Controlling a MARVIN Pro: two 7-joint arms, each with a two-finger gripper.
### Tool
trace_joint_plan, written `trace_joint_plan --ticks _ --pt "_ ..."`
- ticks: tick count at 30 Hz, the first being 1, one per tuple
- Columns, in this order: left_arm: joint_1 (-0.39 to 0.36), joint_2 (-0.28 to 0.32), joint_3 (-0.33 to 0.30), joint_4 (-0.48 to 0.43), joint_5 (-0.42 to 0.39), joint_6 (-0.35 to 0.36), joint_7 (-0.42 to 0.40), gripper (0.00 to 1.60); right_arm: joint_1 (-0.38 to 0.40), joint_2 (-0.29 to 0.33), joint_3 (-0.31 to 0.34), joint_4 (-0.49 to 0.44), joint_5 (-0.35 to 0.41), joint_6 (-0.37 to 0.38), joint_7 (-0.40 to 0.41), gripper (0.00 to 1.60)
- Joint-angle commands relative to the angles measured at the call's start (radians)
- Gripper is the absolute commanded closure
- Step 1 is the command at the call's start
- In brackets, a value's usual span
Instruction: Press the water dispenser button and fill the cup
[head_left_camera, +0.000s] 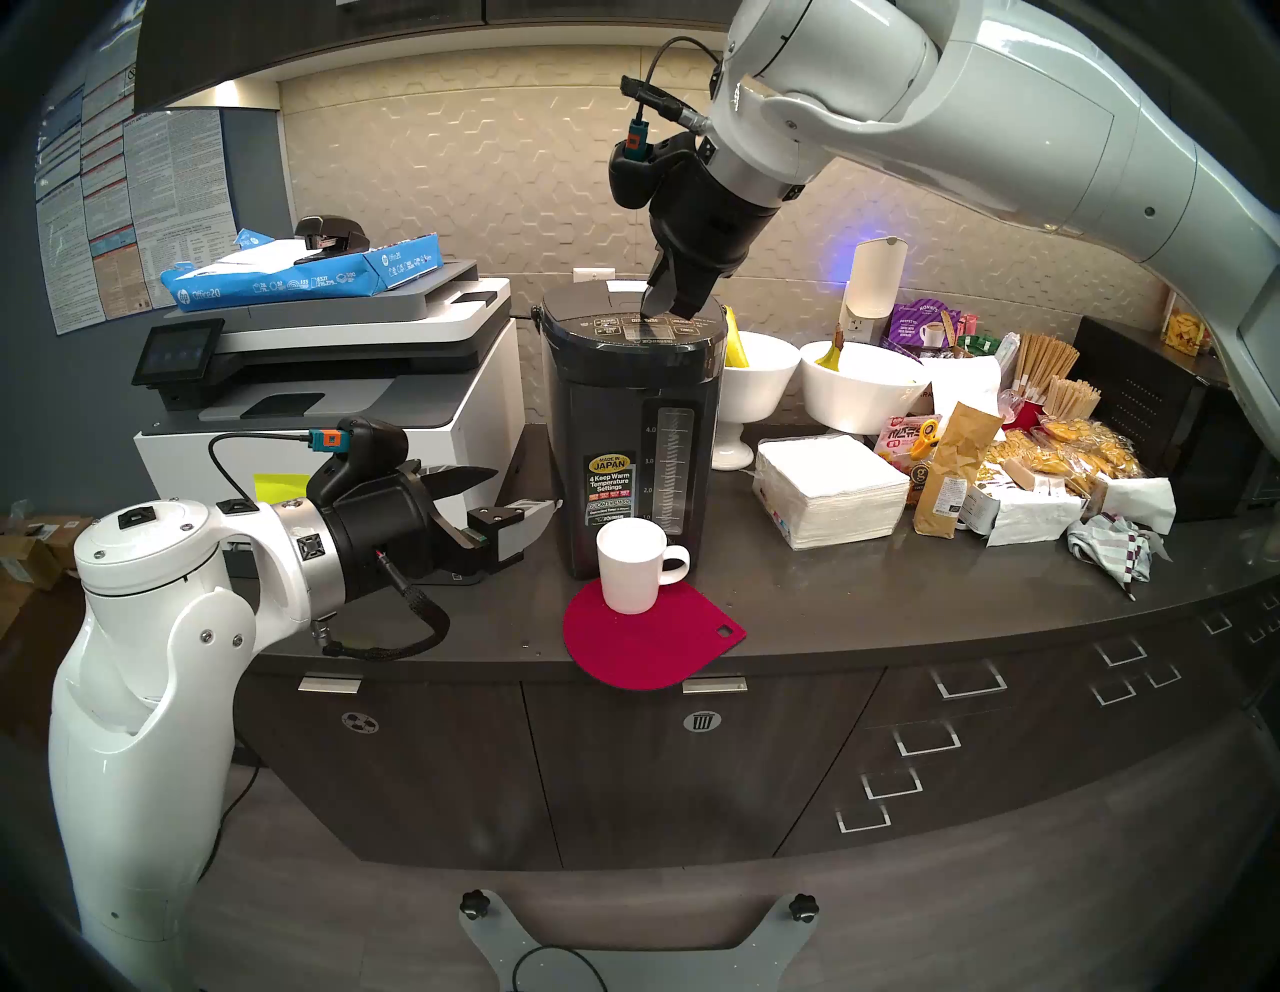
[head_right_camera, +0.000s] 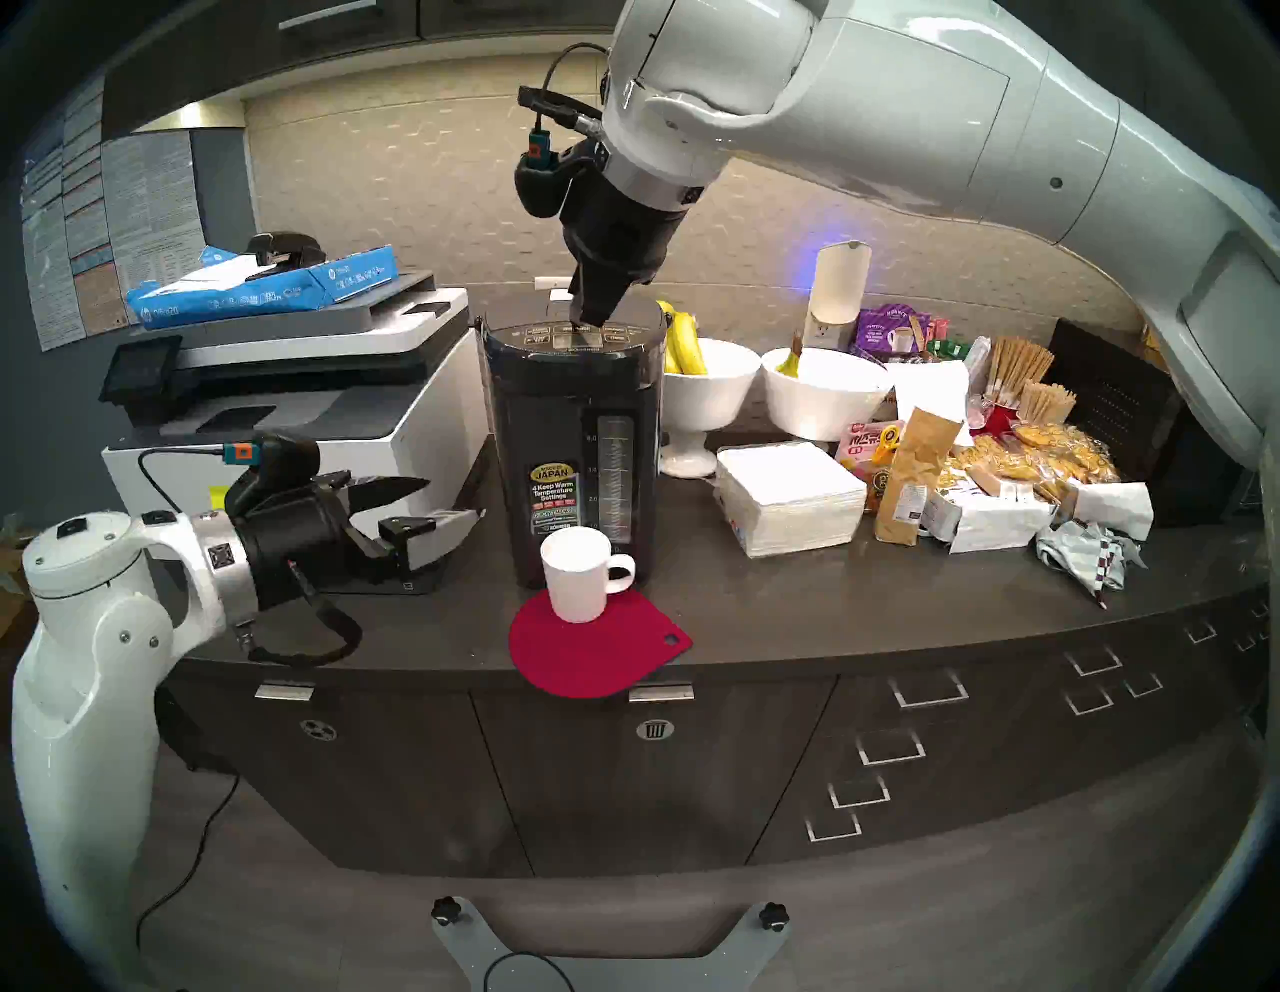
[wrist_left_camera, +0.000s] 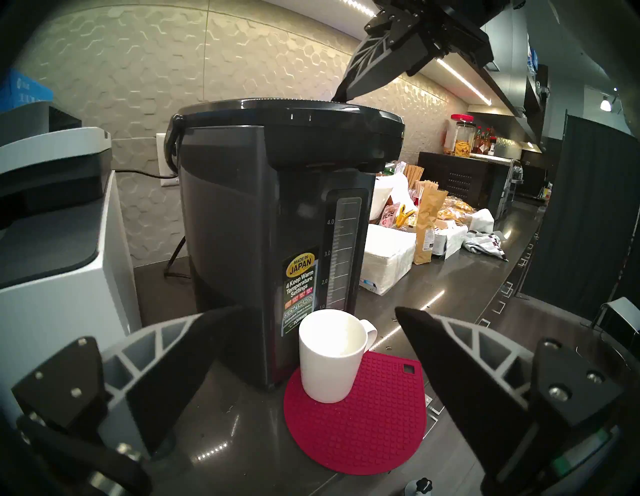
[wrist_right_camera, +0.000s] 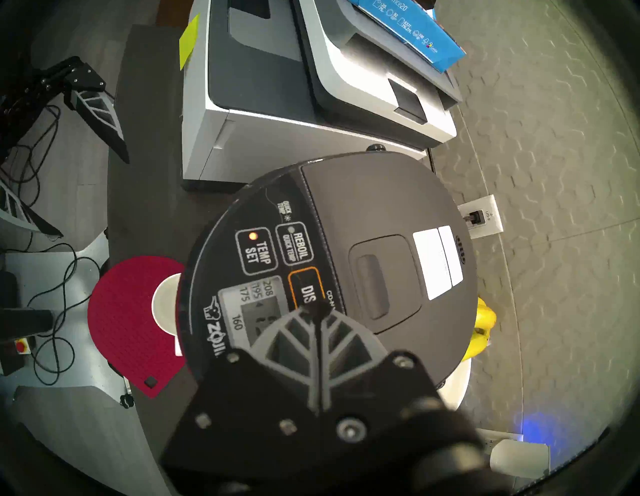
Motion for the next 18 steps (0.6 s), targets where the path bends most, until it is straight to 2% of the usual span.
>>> trace_joint_plan --ticks 1,11,18 --pt "0.000 0.000 -0.001 -0.013 0.000 0.000 0.000 0.00 -0.013 -0.012 -0.002 0.032 -0.003 -0.011 -0.007 1.60" --pt "0.000 0.000 -0.001 -0.012 0.000 0.000 0.000 0.00 -0.020 -0.039 -0.032 0.073 -0.015 -0.018 0.021 1.60" --pt "0.000 0.000 -0.001 -0.012 0.000 0.000 0.000 0.00 0.000 -0.016 -0.035 0.064 -0.028 -0.022 0.048 1.60"
